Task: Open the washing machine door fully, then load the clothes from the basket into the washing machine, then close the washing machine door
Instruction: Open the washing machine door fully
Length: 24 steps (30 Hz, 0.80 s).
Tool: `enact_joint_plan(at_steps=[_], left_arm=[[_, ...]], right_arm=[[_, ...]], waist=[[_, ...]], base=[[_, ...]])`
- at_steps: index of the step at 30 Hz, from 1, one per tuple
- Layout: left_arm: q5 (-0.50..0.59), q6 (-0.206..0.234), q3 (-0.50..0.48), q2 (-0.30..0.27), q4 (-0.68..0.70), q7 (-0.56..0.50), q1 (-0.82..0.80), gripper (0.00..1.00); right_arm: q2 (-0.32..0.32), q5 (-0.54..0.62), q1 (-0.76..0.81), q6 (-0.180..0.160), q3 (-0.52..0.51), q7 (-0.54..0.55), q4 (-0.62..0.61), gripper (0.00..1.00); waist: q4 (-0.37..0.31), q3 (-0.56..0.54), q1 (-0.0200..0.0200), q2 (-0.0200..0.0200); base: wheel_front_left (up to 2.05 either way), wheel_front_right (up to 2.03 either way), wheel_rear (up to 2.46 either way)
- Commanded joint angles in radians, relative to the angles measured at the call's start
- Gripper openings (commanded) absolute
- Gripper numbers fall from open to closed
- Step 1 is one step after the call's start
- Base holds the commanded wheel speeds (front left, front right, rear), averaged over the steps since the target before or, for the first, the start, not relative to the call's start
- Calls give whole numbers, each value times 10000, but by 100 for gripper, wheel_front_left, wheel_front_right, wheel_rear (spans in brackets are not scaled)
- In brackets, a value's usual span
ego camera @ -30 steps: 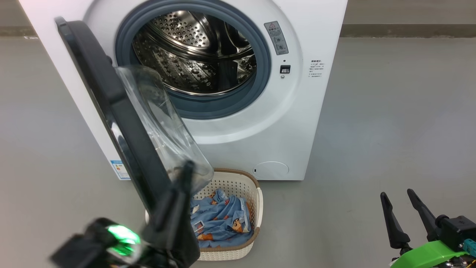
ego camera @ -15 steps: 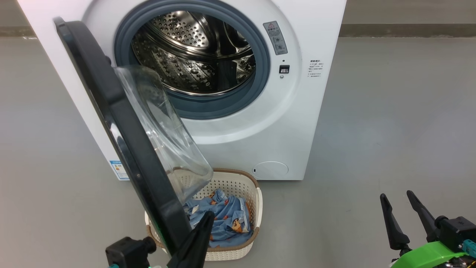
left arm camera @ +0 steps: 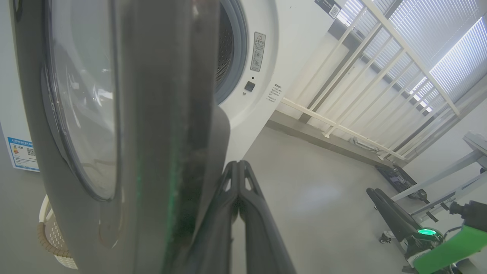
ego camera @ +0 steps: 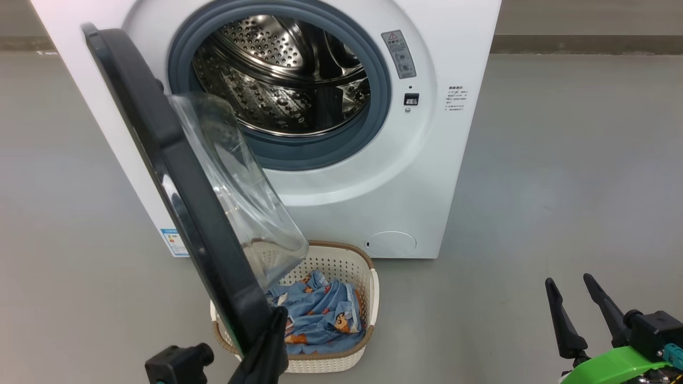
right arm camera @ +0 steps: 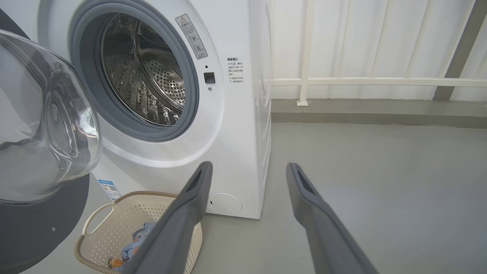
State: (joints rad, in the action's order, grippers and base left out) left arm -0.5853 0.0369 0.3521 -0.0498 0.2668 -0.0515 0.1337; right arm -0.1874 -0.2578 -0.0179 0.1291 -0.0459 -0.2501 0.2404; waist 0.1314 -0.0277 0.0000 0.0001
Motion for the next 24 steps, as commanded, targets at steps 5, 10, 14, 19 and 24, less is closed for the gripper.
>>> enact_joint_plan(at_steps=[5, 10, 14, 19, 24], left_arm=[[-30, 230, -348, -5, -19, 232, -612, 0], [9, 458, -375, -5, -133, 436, -727, 0], [68, 542, -369, -7, -134, 496, -755, 0], [98, 609, -384, -33, -93, 503, -778, 0], [119, 660, -375, -75, -16, 463, -788, 0]], right_arm=[[-57, -44, -40, 16, 202, -116, -181, 100], [-50, -37, -12, 16, 201, -116, -186, 100], [-71, -41, 44, 16, 144, -116, -183, 100], [-11, -38, 53, 16, 128, -116, -147, 100], [62, -44, 44, 16, 188, -116, -100, 100]], waist=[[55, 12, 0, -1], [142, 15, 0, -1], [305, 36, 0, -1], [604, 45, 0, -1], [990, 35, 0, -1]], base=[[0, 0, 0], [0, 0, 0], [0, 0, 0], [0, 0, 0], [0, 0, 0]])
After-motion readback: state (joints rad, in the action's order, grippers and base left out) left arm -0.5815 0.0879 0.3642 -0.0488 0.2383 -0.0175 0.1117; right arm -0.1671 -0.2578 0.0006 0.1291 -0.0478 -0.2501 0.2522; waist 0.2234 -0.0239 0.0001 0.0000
